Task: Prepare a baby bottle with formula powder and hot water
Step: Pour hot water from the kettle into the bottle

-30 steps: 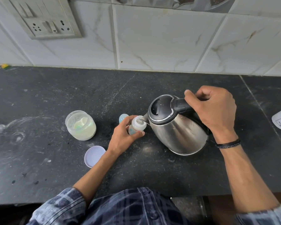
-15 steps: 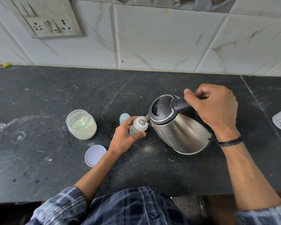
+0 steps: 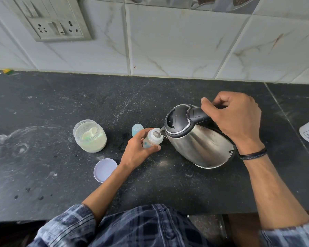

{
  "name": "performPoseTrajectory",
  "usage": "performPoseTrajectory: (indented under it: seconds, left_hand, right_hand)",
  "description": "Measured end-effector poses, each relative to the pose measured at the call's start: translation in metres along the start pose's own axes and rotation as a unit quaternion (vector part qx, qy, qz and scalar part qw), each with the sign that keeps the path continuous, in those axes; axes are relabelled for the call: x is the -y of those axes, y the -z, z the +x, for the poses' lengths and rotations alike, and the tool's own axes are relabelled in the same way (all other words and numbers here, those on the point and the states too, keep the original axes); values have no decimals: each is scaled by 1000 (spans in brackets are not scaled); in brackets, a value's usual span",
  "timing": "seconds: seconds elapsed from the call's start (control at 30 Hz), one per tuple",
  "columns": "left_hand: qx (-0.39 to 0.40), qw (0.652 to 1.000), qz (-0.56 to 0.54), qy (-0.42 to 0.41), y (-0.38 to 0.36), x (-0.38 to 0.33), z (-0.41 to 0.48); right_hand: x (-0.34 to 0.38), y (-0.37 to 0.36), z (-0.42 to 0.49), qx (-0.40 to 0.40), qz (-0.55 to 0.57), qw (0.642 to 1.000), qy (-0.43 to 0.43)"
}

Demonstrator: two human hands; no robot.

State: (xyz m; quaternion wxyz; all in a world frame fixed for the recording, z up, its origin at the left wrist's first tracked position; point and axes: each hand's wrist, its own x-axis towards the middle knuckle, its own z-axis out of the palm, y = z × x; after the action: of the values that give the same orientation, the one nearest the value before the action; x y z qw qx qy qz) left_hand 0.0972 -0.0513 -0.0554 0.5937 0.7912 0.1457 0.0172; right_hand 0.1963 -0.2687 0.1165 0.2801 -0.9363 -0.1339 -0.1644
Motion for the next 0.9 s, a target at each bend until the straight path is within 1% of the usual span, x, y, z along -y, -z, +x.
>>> performPoseTrajectory:
  seconds: [0.9]
  left_hand:
    - [5,1000,8,3,-2,1,-1]
  right_hand:
    - [1,2,0,6,-14,1000,17]
